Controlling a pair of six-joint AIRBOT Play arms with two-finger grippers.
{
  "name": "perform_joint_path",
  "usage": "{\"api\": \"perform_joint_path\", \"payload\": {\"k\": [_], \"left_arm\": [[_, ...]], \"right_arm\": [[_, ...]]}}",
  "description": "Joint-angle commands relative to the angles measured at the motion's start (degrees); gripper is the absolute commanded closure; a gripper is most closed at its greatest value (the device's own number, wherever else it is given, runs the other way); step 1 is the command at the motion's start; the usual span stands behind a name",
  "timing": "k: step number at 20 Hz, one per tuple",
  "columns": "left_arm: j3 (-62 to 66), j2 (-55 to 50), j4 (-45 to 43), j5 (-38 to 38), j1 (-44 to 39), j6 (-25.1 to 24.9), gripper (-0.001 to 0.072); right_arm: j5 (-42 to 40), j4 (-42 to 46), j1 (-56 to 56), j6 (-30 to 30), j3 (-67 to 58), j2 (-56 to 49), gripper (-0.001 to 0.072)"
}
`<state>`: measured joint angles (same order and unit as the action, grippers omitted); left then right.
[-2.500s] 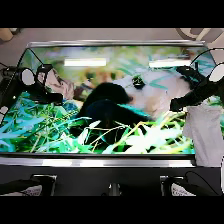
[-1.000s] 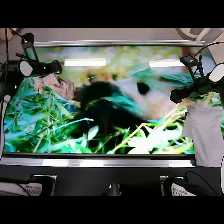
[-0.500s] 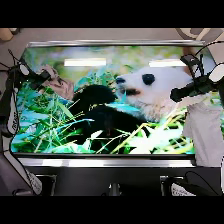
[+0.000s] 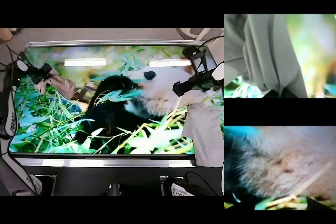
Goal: Fold the shirts.
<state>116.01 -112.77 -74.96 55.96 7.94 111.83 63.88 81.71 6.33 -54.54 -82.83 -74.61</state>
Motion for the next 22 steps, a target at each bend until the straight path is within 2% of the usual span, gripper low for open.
{"api": "perform_joint_path", "payload": {"k": [1,2,4,8,10,13,15,18,19,20,21,22], "left_arm": [[0.0,13.4,1.4,1.2,-2.9,-15.8,0.0679],[0.0,18.5,1.4,2.4,-4.7,-19.3,0.0679],[-0.4,28.2,1.4,4.4,-9.6,-22.6,0.0679],[-5.4,40.5,1.4,8.6,-23.8,-23.0,0.0678],[-9.1,41.5,1.4,9.7,-32.0,-22.9,0.0679],[-17.4,39.2,1.5,7.1,-43.6,-22.8,0.0678],[-24.4,35.9,1.5,2.8,-50.7,-22.5,0.0678],[-32.0,28.1,1.5,-1.6,-58.9,-16.9,0.0671],[-32.2,25.3,1.5,-0.1,-60.3,-15.5,0.0500],[-31.9,23.7,1.5,1.8,-60.7,-15.0,0.0199],[-31.8,23.5,1.4,3.7,-60.2,-15.1,0.0062],[-31.5,24.3,0.5,6.8,-58.8,-15.4,0.0063]], "right_arm": [[-2.0,0.0,0.0,1.9,-4.3,3.2,0.0047],[-1.9,-0.1,-0.1,1.9,-5.6,5.0,0.0047],[0.2,-0.4,-0.1,1.6,-7.8,9.3,0.0047],[12.3,-0.5,-0.1,-2.3,-8.3,18.9,0.0046],[21.3,-0.5,-0.1,-3.3,-8.3,22.3,0.0045],[32.9,-0.1,0.0,-3.3,-8.3,24.8,0.0045],[35.5,0.9,-0.1,-4.7,-7.8,25.0,0.0045],[34.2,1.3,-0.1,-5.6,-5.4,24.5,0.0045],[33.4,1.2,-0.1,-5.9,-4.2,24.0,0.0045],[32.5,1.2,-0.1,-5.9,-2.8,23.6,0.0044],[31.3,0.8,-0.1,-5.5,-0.8,23.2,0.0014],[30.2,0.0,-0.1,-3.7,1.6,22.9,0.0003]]}}
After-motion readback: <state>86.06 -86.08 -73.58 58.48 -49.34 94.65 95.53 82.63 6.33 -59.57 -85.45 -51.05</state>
